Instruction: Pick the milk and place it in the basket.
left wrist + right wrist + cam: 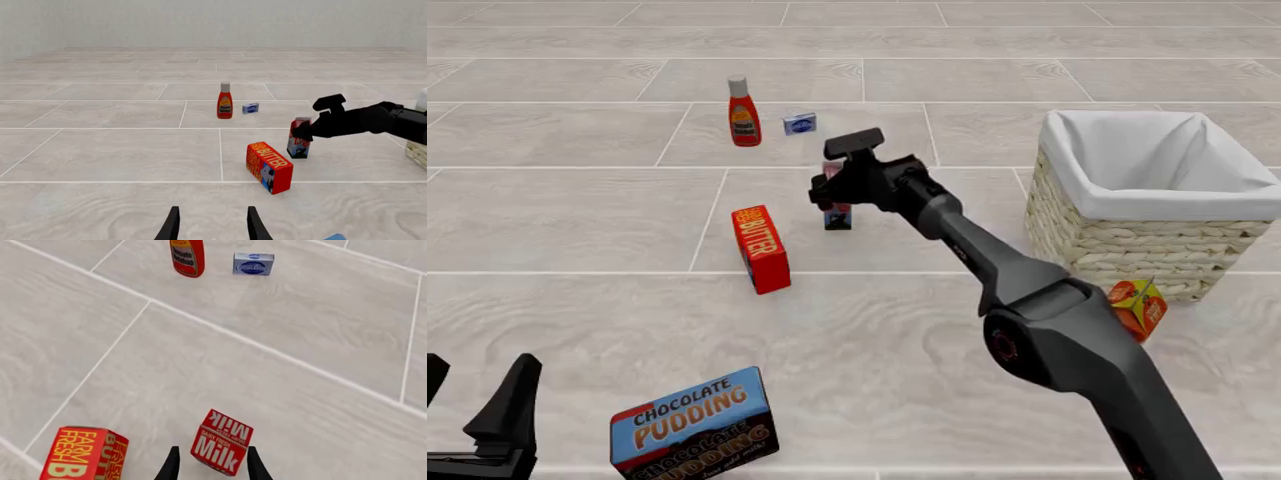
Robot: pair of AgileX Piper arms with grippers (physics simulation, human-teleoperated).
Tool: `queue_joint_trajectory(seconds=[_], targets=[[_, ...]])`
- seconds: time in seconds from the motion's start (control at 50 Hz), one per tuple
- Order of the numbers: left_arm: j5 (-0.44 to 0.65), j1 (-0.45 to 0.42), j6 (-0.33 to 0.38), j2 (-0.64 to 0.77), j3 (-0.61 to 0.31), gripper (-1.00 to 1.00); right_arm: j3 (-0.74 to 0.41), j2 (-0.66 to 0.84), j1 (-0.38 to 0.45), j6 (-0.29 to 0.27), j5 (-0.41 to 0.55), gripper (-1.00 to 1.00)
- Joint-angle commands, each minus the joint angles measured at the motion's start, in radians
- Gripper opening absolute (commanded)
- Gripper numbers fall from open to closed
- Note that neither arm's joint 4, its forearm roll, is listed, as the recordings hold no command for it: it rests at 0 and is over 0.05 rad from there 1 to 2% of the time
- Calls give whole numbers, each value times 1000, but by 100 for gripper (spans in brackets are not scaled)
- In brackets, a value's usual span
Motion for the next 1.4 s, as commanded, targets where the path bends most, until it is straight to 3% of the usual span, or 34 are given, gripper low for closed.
queue_joint_trajectory(seconds=[0.02,0.26,0.28,0.66,1.12,1.4], targets=[[0,0,0,0,0,100,5,13,0,4,-8,100],[0,0,0,0,0,100,6,24,0,10,-10,100],[0,0,0,0,0,100,4,26,-4,9,-10,-100],[0,0,0,0,0,100,53,-9,-3,-3,-33,-100],[0,0,0,0,0,100,387,-308,-6,-77,-202,-100],[0,0,0,0,0,100,502,-443,-3,-104,-241,-100]])
